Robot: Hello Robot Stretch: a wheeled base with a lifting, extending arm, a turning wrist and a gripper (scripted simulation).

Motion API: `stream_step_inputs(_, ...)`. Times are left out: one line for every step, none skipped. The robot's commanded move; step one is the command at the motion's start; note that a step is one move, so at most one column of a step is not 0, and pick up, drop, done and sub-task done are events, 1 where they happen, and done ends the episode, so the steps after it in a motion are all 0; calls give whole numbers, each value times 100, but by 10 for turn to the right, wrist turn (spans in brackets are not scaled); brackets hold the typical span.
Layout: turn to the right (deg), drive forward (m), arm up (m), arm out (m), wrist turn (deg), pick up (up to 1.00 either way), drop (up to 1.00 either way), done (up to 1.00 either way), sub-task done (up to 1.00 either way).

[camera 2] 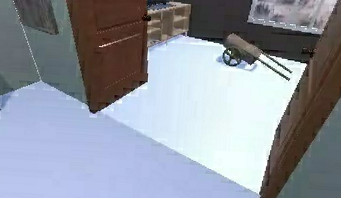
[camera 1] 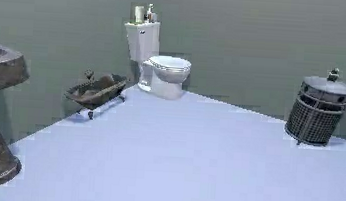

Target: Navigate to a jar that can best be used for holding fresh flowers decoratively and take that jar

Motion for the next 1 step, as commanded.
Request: stream_step_inputs(-450,0,0,0,0,0,0,0,0)
